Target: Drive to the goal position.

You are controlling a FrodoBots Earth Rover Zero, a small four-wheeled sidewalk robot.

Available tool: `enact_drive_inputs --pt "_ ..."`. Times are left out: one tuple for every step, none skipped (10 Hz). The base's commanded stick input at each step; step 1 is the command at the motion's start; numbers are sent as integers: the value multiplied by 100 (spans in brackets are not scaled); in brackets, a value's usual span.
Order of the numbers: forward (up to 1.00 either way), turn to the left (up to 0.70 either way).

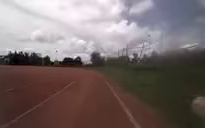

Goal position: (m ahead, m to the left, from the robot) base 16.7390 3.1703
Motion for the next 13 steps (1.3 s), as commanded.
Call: enact_drive_inputs --pt "70 0" --pt "70 0" --pt "70 0" --pt "70 0" --pt "70 0" --pt "70 0" --pt "70 0" --pt "70 0" --pt "70 0" --pt "70 0" --pt "70 0" --pt "70 0" --pt "70 0"
